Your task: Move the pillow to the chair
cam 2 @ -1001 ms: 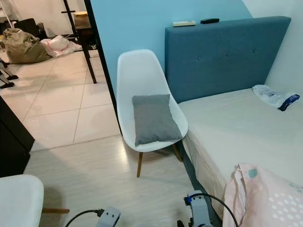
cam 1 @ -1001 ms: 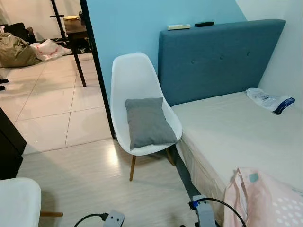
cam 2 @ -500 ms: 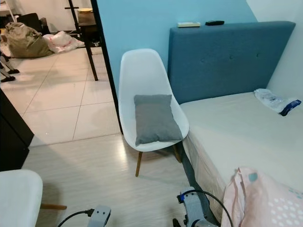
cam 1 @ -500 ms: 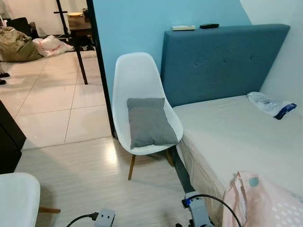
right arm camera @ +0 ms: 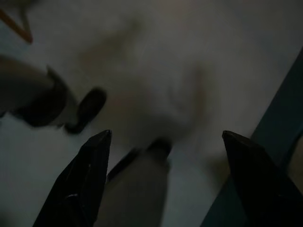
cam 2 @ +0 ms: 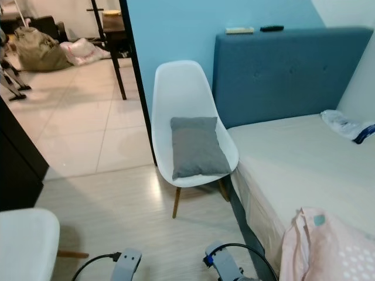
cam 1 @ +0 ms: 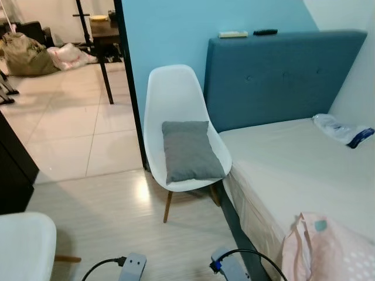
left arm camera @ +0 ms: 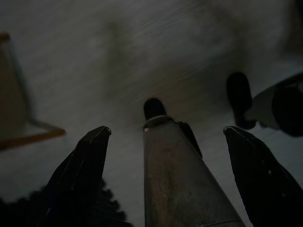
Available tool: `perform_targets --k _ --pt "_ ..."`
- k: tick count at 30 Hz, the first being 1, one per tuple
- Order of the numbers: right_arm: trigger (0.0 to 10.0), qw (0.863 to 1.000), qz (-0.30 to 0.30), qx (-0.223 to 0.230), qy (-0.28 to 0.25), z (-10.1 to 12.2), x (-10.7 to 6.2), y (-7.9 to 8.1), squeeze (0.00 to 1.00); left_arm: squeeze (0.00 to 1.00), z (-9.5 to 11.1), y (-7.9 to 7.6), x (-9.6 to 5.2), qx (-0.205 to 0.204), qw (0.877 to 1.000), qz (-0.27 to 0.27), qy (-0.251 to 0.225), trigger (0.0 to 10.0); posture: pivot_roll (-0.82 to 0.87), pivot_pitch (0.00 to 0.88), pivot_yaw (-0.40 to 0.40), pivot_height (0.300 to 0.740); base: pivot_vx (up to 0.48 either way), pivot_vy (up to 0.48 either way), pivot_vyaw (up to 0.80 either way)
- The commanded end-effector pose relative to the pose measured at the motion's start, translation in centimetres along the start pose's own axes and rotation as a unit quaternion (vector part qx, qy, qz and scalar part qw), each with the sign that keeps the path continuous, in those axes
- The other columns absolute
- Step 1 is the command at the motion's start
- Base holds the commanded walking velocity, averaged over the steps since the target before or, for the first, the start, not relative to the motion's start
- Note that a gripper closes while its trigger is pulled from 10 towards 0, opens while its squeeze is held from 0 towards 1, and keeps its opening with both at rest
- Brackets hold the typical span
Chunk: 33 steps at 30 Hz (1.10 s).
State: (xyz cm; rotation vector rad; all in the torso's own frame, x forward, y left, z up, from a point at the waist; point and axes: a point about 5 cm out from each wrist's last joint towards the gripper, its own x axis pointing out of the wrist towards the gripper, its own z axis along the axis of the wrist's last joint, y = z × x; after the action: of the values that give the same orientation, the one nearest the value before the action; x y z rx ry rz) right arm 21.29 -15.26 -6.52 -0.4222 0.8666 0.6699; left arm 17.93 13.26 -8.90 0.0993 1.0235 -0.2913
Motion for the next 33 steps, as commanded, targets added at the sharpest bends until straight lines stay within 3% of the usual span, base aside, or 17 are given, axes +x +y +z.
perform_targets --k 1,3,4,6,7,8,9,12,14,15,16,19,21,25,28,30,33 --pt "10.0 0.997 -0.01 -0.061 -0.035 2.0 0.0 -0.7 0.0 0.0 -0.1 0.4 -0.1 0.022 1.0 -0.001 0.005 10.0 -0.08 0.0 0.046 0.74 0.0 0.0 0.0" --pt "10.0 0.974 -0.07 -0.183 -0.116 6.1 -1.5 -2.9 0.0 0.0 -0.5 1.4 -0.3 0.011 1.0 0.008 0.009 10.0 -0.11 0.0 0.057 0.74 0.0 0.0 0.0" --pt "10.0 0.974 -0.07 -0.183 -0.116 6.1 -1.5 -2.9 0.0 0.0 -0.5 1.4 -0.3 0.011 1.0 0.008 0.009 10.0 -0.11 0.0 0.057 0.74 0.0 0.0 0.0" --pt "10.0 0.956 -0.092 -0.231 -0.155 7.7 -2.9 -3.0 0.0 0.0 -0.9 1.6 -0.4 0.005 1.0 0.012 0.013 10.0 -0.11 0.0 0.052 0.74 0.0 0.0 0.0" --pt "10.0 0.956 -0.092 -0.231 -0.155 7.7 -2.9 -3.0 0.0 0.0 -0.9 1.6 -0.4 0.005 1.0 0.012 0.013 10.0 -0.11 0.0 0.052 0.74 0.0 0.0 0.0" --pt "10.0 0.945 -0.099 -0.266 -0.161 7.8 -3.7 -2.6 0.0 0.0 -1.2 1.5 -0.4 0.003 1.0 0.013 0.018 10.0 -0.12 0.0 0.048 0.74 0.0 0.0 0.0" --pt "10.0 0.945 -0.099 -0.266 -0.161 7.8 -3.7 -2.6 0.0 0.0 -1.2 1.5 -0.4 0.003 1.0 0.013 0.018 10.0 -0.12 0.0 0.048 0.74 0.0 0.0 0.0" --pt "10.0 0.926 -0.129 -0.305 -0.18 8.3 -4.8 -2.7 0.0 0.0 -1.2 1.1 -0.4 -0.001 1.0 0.01 0.018 10.0 -0.13 0.0 0.028 0.74 0.0 0.0 0.0" --pt "10.0 0.904 -0.158 -0.349 -0.191 9.2 -5.6 -3.3 0.0 0.0 -0.9 0.5 -0.2 -0.007 1.0 0.006 0.013 10.0 -0.13 0.0 0.008 0.74 0.0 0.0 0.0" --pt "10.0 0.904 -0.158 -0.349 -0.191 9.2 -5.6 -3.3 0.0 0.0 -0.9 0.5 -0.2 -0.007 1.0 0.006 0.013 10.0 -0.13 0.0 0.008 0.74 0.0 0.0 0.0" --pt "10.0 0.884 -0.18 -0.386 -0.194 9.8 -5.9 -3.6 0.0 0.0 -0.7 0.3 -0.1 -0.011 1.0 0.004 0.01 10.0 -0.13 0.0 0.008 0.74 0.0 0.0 0.0" --pt "10.0 0.881 -0.179 -0.385 -0.211 10.0 -5.7 -3.6 0.0 0.0 -0.5 -0.1 0.0 -0.012 1.0 0.002 0.009 10.0 -0.13 0.0 -0.002 0.74 0.0 0.0 0.0" --pt "10.0 0.887 -0.167 -0.371 -0.219 10.0 -5.8 -3.2 0.0 0.0 -0.2 -0.1 0.0 -0.016 1.0 0.006 0.006 10.0 -0.13 0.0 -0.005 0.74 0.0 0.0 0.0" --pt "10.0 0.918 -0.141 -0.313 -0.199 8.6 -5.2 -3.1 0.0 0.0 0.1 0.1 0.0 -0.035 0.999 0.009 -0.002 10.0 -0.13 0.0 -0.003 0.74 0.0 0.0 0.0" --pt "10.0 0.925 -0.139 -0.29 -0.203 8.1 -5.0 -3.2 0.0 0.0 -0.1 0.1 0.0 -0.035 0.999 0.011 0.0 10.0 -0.13 0.0 0.0 0.74 0.0 0.0 0.0" --pt "10.0 0.945 -0.115 -0.228 -0.203 7.1 -4.1 -2.9 0.0 0.0 -0.3 0.3 -0.1 -0.037 0.999 0.014 0.004 10.0 -0.12 0.0 0.003 0.74 0.0 0.0 0.0" --pt "10.0 0.948 -0.114 -0.217 -0.205 7.3 -3.6 -2.7 0.0 0.0 -0.5 0.4 -0.1 -0.045 0.999 0.019 0.005 10.0 -0.12 0.0 0.007 0.74 0.0 0.0 0.0"
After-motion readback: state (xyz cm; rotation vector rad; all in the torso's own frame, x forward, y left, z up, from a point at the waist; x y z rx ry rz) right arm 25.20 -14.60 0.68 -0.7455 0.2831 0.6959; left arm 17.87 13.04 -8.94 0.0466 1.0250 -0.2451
